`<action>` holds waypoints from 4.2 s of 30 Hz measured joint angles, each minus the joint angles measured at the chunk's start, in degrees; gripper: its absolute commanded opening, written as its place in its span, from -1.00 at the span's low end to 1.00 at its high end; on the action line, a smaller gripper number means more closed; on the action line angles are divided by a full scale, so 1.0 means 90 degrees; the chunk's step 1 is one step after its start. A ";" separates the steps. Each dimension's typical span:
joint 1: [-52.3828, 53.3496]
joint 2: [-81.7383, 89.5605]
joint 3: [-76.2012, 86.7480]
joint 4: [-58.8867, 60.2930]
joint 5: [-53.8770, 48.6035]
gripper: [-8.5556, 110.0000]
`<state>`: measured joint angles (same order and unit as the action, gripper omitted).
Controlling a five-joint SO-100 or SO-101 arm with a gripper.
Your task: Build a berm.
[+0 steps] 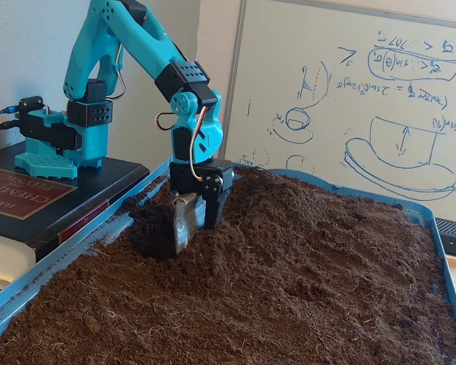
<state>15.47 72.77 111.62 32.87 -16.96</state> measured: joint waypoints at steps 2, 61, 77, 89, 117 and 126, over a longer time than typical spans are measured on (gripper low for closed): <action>0.0000 0.0010 0.0000 0.0000 0.0000 -0.86; -0.0654 -0.1006 -0.4111 -0.1963 0.1133 -0.85; -0.0020 -0.3369 -0.6045 -0.0527 0.1152 -0.86; 0.0186 -0.4102 -0.7061 -0.0469 0.1885 -0.86; -0.0801 -0.4453 -0.6465 -0.0479 0.1719 -0.86; -0.0820 -0.3184 -0.4561 -0.0479 0.1348 -0.86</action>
<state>8.09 44.12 70.58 28.56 -4.83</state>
